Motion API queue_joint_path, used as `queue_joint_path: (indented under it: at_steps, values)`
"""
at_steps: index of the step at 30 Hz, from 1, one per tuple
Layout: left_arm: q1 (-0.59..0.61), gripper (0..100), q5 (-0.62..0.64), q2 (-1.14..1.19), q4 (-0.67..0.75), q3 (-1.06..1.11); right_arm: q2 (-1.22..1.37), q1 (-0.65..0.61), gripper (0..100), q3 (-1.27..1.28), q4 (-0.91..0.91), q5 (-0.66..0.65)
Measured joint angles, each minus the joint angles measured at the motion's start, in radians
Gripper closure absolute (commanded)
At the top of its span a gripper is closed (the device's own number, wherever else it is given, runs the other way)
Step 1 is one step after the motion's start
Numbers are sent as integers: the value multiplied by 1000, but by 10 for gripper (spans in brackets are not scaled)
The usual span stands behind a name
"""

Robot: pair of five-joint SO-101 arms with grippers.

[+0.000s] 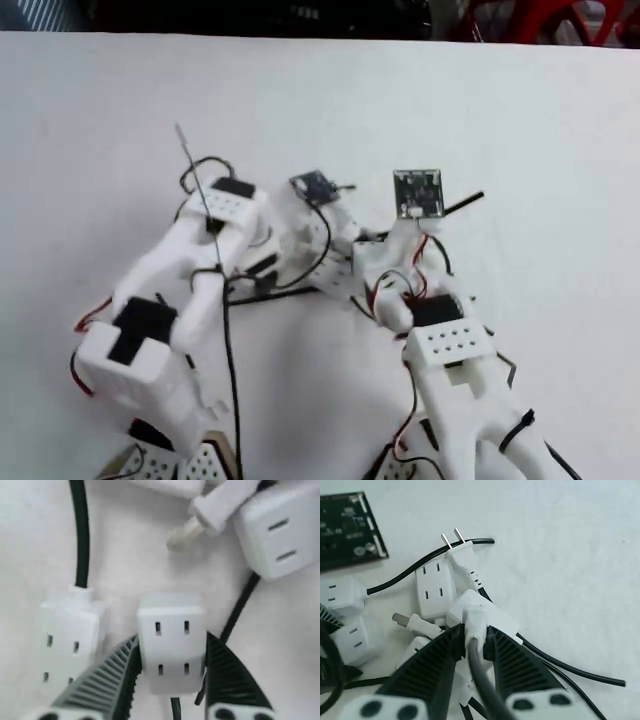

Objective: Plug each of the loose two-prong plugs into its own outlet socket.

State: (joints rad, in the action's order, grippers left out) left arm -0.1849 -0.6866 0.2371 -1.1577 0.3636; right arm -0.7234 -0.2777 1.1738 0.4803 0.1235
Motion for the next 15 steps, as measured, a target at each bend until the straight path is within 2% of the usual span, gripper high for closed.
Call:
queue_joint_path:
  at_steps: [4,11,15]
  values:
    - [29,688,-26,-28,37,49,0,0,981,0,0,0]
    - [84,683,-32,-48,40,64,0,0,981,0,0,0]
    - [117,687,-32,-130,-20,68,0,0,981,0,0,0]
